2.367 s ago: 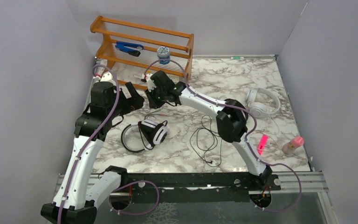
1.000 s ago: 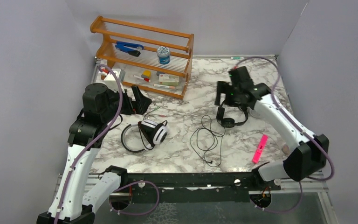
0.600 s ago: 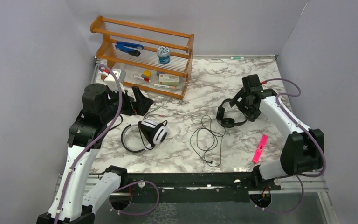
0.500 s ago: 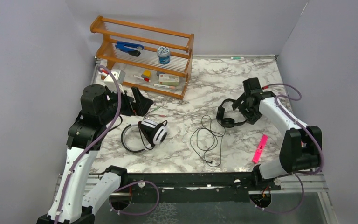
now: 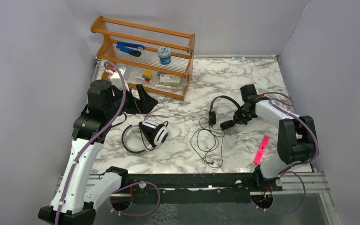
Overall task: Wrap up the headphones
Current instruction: Pick up the headphones from the center of the board.
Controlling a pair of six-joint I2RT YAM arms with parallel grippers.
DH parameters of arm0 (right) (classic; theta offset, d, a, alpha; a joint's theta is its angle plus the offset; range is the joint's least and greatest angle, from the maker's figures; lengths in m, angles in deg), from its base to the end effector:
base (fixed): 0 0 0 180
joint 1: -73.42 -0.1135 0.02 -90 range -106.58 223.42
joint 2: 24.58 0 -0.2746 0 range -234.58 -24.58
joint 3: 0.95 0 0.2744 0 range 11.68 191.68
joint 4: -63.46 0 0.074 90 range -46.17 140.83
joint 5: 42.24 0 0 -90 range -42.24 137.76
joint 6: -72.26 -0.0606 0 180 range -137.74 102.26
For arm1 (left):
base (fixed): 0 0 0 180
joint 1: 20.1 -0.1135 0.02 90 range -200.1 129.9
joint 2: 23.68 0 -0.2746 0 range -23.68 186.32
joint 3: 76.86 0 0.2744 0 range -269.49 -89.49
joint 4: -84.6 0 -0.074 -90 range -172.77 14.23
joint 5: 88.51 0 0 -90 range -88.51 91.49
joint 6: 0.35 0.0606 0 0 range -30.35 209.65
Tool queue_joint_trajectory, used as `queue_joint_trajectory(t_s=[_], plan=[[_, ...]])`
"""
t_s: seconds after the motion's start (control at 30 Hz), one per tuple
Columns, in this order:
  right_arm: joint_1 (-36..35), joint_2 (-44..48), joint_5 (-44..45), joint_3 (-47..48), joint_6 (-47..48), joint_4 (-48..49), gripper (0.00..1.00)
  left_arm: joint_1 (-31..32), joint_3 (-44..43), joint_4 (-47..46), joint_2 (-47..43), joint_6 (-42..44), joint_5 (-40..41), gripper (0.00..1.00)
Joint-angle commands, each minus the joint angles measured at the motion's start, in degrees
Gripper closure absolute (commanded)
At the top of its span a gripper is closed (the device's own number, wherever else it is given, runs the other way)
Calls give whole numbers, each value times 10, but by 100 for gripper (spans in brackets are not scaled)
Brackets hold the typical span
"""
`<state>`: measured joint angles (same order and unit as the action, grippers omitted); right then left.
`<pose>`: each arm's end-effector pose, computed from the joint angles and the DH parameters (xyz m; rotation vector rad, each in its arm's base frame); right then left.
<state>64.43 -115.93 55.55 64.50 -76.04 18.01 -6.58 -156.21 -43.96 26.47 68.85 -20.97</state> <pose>0.3136 0.0413 0.1412 1.1942 2.5268 0.0958 0.1928 -0.0702 0.4090 0.1385 2.0042 -0.7723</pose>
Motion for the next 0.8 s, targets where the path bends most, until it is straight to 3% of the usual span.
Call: queue_joint_trajectory(t_s=[0.0, 0.03, 0.13, 0.3, 0.4, 0.53, 0.6, 0.77], plan=[[-16, 47, -8, 13, 89, 34, 93, 1, -3, -24, 27, -30, -45, 3], [-27, 61, 6, 22, 131, 37, 99, 2, -4, -26, 37, -38, -52, 4], [-69, 96, 26, 50, 266, 49, 100, 7, -7, -31, 65, -61, -63, 7], [-144, 126, -51, 86, 429, 64, 100, 72, -15, -55, 89, -94, -4, 7], [-213, 134, -44, 102, 466, 76, 100, 150, -24, -55, 119, -105, 48, 7], [-256, 148, -66, 106, 503, 112, 100, 207, -13, -66, 136, -129, 76, 5], [-277, 148, -90, 111, 547, 123, 100, 230, -4, -68, 138, -122, 119, 2], [-331, 149, -104, 133, 620, 131, 100, 249, -12, -21, 172, -94, 205, 6]])
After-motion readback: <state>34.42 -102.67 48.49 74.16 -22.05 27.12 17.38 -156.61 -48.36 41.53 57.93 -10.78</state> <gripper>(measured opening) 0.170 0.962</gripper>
